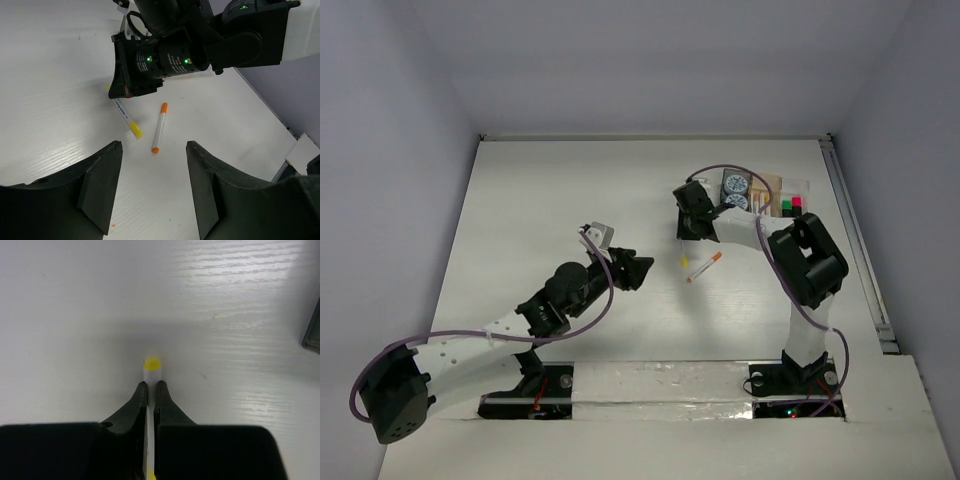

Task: Sort the stationery into containers
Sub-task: Pick up the pen from the center of the board.

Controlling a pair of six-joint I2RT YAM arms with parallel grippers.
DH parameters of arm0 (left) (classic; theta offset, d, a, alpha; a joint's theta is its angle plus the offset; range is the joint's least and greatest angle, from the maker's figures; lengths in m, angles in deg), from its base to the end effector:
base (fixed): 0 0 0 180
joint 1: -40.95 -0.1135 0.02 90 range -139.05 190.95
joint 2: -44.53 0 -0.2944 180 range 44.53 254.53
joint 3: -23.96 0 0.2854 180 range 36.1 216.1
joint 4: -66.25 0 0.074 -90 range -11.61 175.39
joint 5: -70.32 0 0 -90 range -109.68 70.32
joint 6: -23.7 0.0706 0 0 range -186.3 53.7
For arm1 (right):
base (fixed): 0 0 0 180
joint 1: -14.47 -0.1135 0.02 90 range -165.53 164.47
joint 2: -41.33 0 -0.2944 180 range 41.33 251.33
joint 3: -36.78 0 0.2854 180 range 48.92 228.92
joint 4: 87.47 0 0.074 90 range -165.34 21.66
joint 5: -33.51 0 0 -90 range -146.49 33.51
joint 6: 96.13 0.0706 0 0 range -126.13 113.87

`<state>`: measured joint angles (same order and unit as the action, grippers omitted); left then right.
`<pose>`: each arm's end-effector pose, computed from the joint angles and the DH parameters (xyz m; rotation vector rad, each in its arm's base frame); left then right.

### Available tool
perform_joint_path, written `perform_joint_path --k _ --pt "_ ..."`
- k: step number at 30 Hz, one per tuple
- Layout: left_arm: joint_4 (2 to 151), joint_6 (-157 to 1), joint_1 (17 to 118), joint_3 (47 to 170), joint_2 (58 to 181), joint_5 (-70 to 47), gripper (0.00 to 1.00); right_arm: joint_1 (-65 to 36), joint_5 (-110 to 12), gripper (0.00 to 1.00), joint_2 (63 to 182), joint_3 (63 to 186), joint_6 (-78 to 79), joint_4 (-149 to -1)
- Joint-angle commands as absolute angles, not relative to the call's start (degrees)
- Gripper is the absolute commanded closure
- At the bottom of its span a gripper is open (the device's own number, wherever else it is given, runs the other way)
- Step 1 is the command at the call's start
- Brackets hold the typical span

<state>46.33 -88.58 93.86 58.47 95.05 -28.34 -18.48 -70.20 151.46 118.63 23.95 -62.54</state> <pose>0.1596 -0.1935 0.2718 0.2923 1.5500 -0.9326 0.3935 0.2351 0.1405 0.0368 2.4703 0.1761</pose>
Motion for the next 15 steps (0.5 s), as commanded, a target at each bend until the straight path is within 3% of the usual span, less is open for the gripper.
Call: perform_joint_path --k 1,9,15 --pt "45.25 -87.65 94.13 57.72 93.66 -30.22 0.5 -19.36 -68.89 1.0 154.19 120.19 23.31 -59.69" --pt "44.11 -87.74 94.13 58.34 97.0 -28.47 0.51 -19.36 -69.58 1.0 140.31 121.95 19.62 -70.15" --pt "42.71 -87.92 94.65 59.21 100.95 -26.01 0.54 -13.4 -69.41 1.0 132.57 125.38 13.56 -65.85"
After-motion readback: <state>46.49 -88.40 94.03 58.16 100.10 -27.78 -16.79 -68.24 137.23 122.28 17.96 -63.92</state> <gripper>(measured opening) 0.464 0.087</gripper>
